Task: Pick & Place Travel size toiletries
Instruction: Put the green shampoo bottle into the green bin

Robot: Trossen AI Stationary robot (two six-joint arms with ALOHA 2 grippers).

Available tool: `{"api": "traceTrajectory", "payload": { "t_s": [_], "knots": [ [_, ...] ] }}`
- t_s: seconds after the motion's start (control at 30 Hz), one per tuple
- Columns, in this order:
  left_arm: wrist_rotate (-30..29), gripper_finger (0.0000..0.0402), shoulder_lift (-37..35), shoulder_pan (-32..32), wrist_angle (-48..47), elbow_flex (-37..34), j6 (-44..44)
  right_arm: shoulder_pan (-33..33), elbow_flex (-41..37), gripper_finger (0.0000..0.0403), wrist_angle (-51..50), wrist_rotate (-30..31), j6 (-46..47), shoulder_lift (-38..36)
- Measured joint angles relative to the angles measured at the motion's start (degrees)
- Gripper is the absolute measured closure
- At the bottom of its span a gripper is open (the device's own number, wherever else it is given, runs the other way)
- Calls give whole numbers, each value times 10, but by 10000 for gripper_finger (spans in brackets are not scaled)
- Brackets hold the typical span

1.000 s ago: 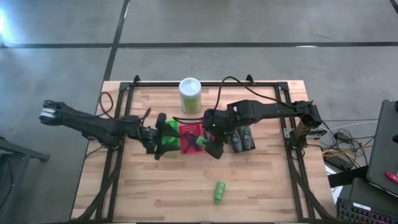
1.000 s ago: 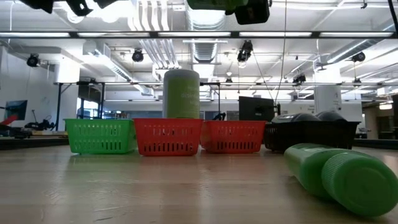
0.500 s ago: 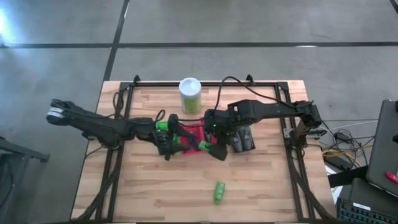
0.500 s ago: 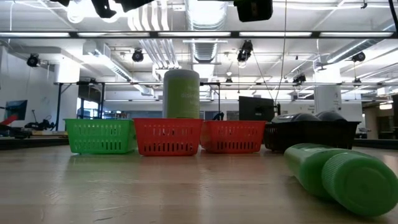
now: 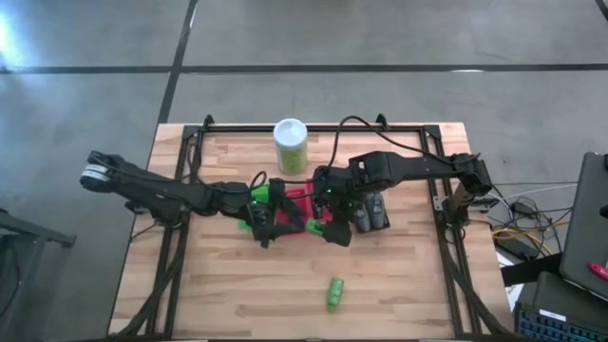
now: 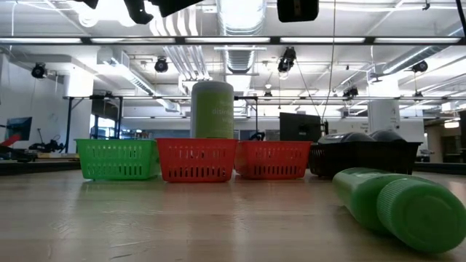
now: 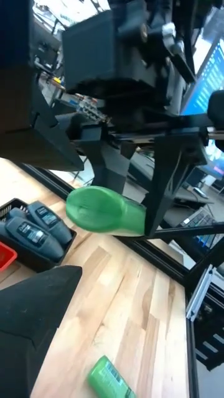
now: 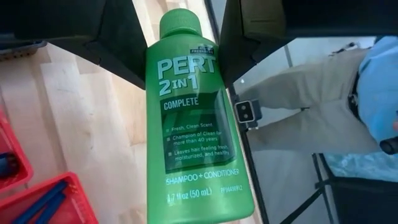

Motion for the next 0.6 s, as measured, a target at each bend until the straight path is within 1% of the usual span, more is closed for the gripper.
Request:
{"api": "traceTrajectory", "payload": {
  "t_s": [0.17, 0.33, 0.43, 0.6],
  "knots": [
    [3, 135, 19, 0, 2, 22, 7, 0, 0, 250, 0, -7, -4, 0],
    [33, 135, 43, 1, 1, 39, 7, -2, 0, 238, -2, -7, -7, 0],
    [49, 135, 55, 1, 1, 50, 11, -2, -1, 238, -3, -7, -9, 0],
    [50, 139, 64, 1, 0, 58, 13, -2, -1, 249, -4, -7, -9, 0]
  ]
}}
